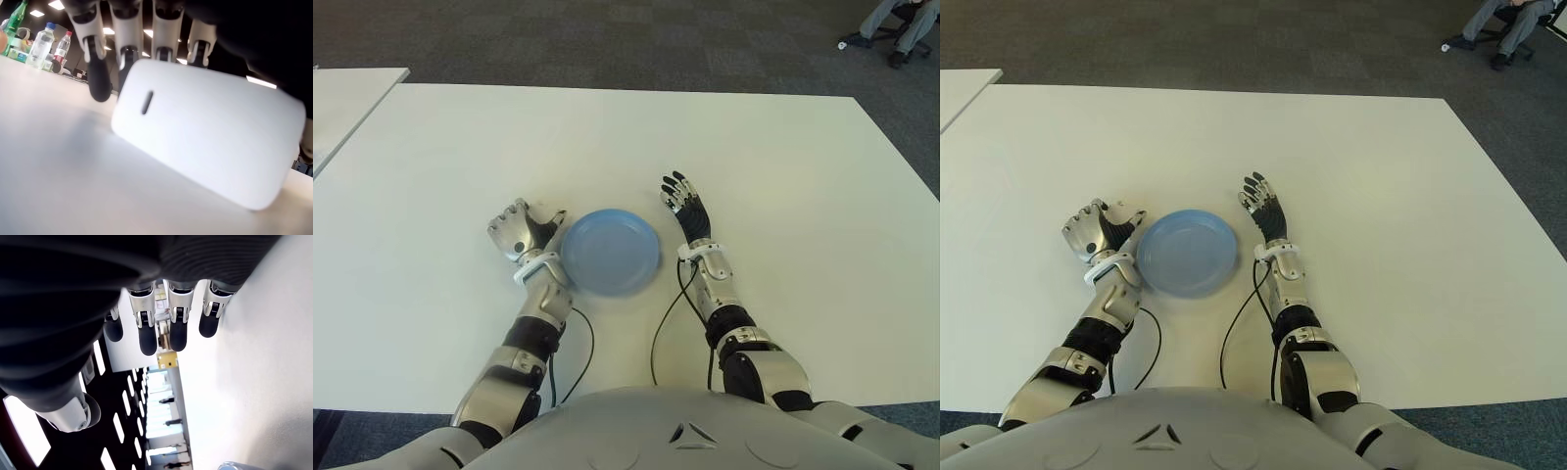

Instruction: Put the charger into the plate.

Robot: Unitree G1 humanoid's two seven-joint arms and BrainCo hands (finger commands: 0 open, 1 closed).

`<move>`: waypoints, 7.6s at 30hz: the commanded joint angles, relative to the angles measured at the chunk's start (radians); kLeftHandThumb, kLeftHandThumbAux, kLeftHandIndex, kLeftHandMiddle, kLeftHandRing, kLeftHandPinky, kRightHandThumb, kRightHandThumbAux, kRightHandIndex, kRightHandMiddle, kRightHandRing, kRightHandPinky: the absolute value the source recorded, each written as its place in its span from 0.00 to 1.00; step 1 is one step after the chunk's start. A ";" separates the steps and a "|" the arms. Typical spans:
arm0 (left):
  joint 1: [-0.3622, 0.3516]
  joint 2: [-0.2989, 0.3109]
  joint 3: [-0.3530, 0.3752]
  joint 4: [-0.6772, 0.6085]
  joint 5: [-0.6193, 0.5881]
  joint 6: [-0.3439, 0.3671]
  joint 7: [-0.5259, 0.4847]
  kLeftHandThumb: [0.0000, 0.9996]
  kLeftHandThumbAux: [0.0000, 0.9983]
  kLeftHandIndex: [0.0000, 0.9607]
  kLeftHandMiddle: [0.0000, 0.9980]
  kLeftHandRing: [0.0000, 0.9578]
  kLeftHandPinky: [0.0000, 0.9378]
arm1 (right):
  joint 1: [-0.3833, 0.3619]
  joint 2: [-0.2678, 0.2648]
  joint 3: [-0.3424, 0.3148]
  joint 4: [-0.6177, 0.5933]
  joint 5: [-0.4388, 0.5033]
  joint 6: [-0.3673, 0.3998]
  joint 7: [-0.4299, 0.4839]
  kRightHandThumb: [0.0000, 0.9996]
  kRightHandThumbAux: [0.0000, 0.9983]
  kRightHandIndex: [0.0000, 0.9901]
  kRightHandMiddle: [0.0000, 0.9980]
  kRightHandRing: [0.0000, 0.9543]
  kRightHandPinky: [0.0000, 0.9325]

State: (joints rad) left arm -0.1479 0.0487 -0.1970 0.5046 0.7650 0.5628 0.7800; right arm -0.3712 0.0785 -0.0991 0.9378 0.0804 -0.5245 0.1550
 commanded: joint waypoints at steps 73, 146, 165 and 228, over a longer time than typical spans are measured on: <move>0.155 0.146 -0.051 -0.661 0.194 0.071 -0.543 0.56 0.54 0.27 0.43 0.43 0.44 | 0.013 0.007 0.000 0.047 -0.001 0.014 -0.007 0.01 0.66 0.08 0.15 0.12 0.09; 0.146 0.105 -0.120 -0.378 0.202 0.112 -0.457 0.17 0.28 0.00 0.00 0.00 0.00 | -0.001 -0.002 -0.010 0.080 0.008 0.008 0.021 0.01 0.68 0.08 0.19 0.15 0.10; 0.184 0.118 -0.090 -0.863 0.299 0.203 -0.693 0.21 0.30 0.00 0.00 0.00 0.04 | -0.015 0.007 -0.013 0.100 0.004 0.017 0.003 0.05 0.72 0.06 0.19 0.15 0.11; 0.026 0.108 -0.049 -0.020 0.089 -0.094 -0.258 0.21 0.31 0.00 0.00 0.00 0.05 | -0.011 0.006 -0.017 0.101 0.008 0.009 -0.001 0.05 0.71 0.07 0.19 0.16 0.12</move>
State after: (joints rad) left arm -0.1087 0.1597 -0.2458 0.4114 0.8808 0.4809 0.4911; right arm -0.4164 0.0861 -0.1086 1.0116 0.0811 -0.5444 0.1549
